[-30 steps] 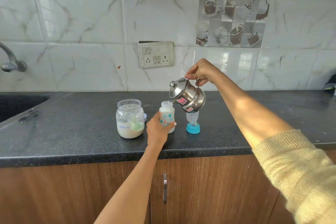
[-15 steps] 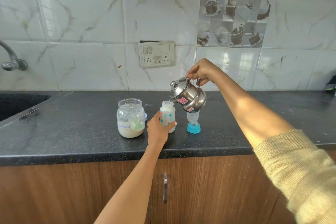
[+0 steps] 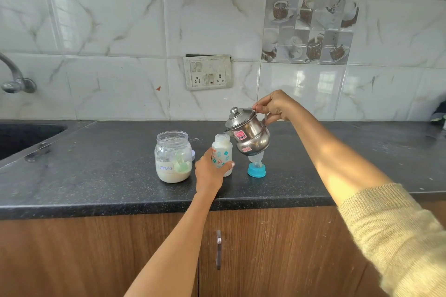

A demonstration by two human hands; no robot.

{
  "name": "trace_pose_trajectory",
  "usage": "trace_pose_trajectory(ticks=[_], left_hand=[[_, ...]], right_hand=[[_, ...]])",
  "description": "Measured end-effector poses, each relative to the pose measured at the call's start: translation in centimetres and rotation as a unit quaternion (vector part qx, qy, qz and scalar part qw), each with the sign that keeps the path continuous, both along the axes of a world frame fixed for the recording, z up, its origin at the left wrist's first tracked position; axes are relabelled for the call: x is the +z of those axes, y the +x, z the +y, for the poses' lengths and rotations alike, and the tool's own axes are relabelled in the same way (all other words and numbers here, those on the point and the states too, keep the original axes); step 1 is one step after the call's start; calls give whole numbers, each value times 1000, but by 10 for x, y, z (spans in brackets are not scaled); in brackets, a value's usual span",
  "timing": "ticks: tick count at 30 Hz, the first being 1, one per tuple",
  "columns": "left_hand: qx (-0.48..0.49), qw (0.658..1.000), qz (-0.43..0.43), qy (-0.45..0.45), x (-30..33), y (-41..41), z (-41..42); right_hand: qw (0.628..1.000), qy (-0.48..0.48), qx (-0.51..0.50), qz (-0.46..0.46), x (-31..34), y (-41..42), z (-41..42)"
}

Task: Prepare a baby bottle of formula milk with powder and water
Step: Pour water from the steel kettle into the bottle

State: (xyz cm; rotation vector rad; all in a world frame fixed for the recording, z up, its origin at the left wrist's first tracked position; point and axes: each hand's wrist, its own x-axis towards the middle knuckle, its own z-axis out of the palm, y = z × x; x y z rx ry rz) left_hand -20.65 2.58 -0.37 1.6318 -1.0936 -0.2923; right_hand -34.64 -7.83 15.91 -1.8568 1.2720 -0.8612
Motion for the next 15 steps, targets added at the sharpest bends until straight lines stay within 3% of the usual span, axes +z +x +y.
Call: trace_pose_trajectory(ticks=[15], left_hand=[[1,1000,-2,2,2,-2,3]], right_hand=[[979,79,-22,-186,-32,-8,-4]])
